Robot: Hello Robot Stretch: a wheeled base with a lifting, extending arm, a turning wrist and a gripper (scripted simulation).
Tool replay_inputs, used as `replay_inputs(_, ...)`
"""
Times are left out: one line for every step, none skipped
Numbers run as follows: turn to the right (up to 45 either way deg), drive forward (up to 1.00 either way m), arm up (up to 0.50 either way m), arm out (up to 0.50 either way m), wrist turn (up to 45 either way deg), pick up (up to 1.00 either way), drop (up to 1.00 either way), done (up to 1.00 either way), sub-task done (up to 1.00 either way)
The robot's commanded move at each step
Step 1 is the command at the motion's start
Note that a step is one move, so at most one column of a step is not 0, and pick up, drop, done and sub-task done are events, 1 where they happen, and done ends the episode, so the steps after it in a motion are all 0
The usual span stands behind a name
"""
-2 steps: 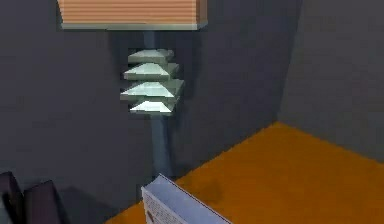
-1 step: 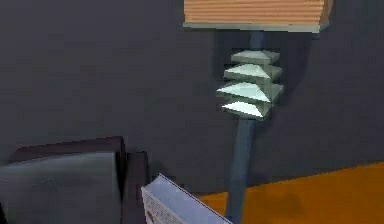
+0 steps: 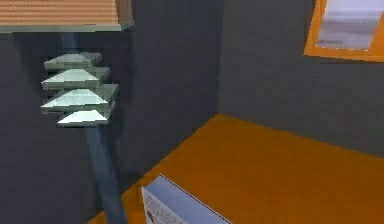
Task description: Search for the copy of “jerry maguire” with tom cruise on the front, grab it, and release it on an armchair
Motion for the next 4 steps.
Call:
replay_inputs(45.0, 0.00, 0.00, 0.00, 0.0, 0.00, 0.00, 0.00, 0.00)
replay_inputs(36.0, 0.00, 0.00, 0.00, 0.0, 0.00, 0.00, 0.00, 0.00)
replay_inputs(45.0, 0.00, 0.00, 0.00, 0.0, 0.00, 0.00, 0.00, 0.00)
replay_inputs(45.0, 0.00, 0.00, 0.00, 0.0, 0.00, 0.00, 0.00, 0.00)
